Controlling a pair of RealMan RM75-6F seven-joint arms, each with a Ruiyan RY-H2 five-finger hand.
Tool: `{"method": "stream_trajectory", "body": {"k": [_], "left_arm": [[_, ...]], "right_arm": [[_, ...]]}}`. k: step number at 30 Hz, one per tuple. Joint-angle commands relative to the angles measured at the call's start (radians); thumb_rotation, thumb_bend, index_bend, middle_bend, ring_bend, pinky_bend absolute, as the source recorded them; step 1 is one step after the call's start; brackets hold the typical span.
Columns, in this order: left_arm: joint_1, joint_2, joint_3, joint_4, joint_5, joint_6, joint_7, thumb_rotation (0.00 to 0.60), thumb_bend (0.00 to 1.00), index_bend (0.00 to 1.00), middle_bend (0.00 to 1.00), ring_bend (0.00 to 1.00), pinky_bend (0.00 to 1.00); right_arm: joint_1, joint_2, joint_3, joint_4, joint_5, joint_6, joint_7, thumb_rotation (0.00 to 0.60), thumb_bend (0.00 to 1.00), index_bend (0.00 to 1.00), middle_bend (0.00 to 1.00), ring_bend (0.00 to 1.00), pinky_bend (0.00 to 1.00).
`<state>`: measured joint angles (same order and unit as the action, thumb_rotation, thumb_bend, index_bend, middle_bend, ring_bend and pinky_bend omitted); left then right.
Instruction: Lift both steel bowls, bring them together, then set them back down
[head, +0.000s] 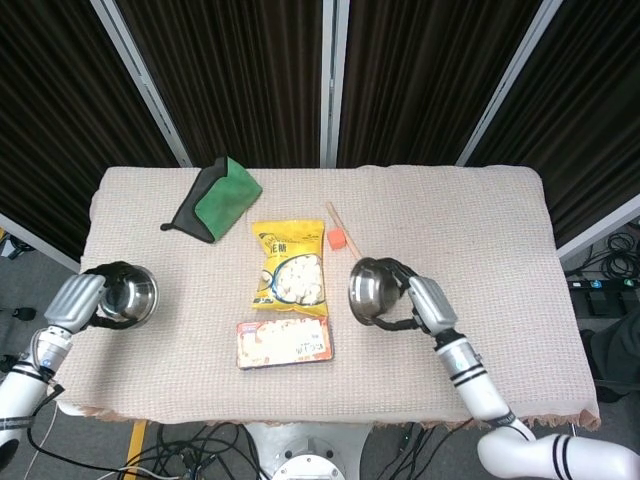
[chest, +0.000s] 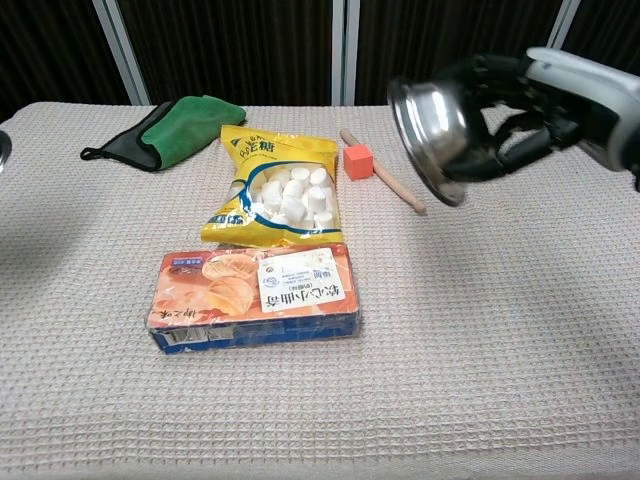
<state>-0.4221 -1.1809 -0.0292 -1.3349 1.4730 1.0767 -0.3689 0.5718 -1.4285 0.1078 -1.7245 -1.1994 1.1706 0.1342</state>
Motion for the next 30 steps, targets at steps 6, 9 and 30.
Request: {"method": "stream_trajectory", "body": {"k": [6,9,30], "left_arm": [[-0.06,-0.051,0.017,0.092,-0.009,-0.084,0.184,0.6,0.09,0.4,0.41,0.35,0.52],[-0.069,-0.052,0.023,0.077,-0.01,-0.108,0.172,0.6,0.09,0.31,0.37,0.32,0.48],[0.151,-0.061,-0.008,-0.045,-0.044,0.317,0.226,0.6,0.0,0.0,0.0,0.0,0.07]], "right_arm": [[-0.146,0.129,-0.109,-0.222,0.249,0.11,-0.425,0.6,0.3,0.4,0.34,0.3,0.43],[-0.135,0.121,-0.088,-0.211,0.263,0.085,-0.438,0.6,0.29,0.36,0.32,0.27,0.4],[-0.295,0.049,-0.105,-0.088,-0.019,0.282,-0.286,0.6,0.0,0.0,0.0,0.0,0.0]]}}
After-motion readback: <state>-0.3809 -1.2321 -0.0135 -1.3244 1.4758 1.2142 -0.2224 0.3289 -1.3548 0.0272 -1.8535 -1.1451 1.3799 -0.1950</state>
